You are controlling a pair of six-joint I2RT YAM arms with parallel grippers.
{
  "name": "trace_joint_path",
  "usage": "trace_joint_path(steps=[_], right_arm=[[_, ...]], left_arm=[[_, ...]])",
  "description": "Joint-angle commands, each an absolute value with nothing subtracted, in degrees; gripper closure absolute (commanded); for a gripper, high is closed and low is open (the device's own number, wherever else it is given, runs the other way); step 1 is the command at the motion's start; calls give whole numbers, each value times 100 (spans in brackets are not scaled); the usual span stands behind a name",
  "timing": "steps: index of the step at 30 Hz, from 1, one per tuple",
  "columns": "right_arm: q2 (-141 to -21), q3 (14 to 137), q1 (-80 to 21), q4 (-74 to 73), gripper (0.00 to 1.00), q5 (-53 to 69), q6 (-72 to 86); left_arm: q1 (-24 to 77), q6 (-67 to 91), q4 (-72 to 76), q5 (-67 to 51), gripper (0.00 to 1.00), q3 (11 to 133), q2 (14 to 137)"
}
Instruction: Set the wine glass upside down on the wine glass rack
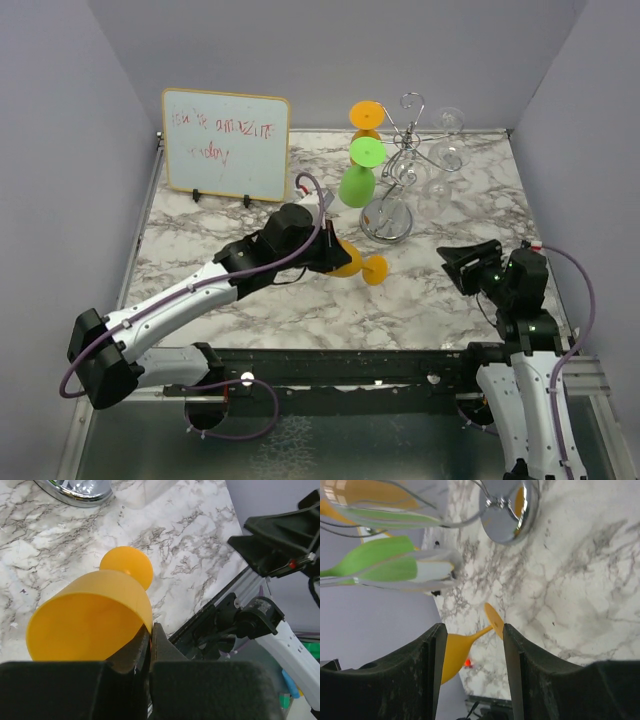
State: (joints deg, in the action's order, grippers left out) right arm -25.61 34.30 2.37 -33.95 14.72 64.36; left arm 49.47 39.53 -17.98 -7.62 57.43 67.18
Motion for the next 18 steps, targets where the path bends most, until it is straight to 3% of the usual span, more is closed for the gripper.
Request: trace_joint_path(steps=[1, 5, 9, 18], right_arm=[[-2368, 2598, 272, -3095, 46, 2687, 7597], [-2115, 2051, 268, -2712, 49, 3034, 8214], [-2023, 1800, 271, -2603, 59, 3202, 8611], [-2349, 1547, 272, -2294, 58, 3365, 8785]], left_arm=[[5328, 4082, -1088, 150, 100, 5513, 6879], [5538, 4198, -496, 332, 100, 5145, 6897], [5760, 4213, 220, 457, 100, 4848, 6969], [6189, 3913, 1028, 685, 100, 4945, 7532]])
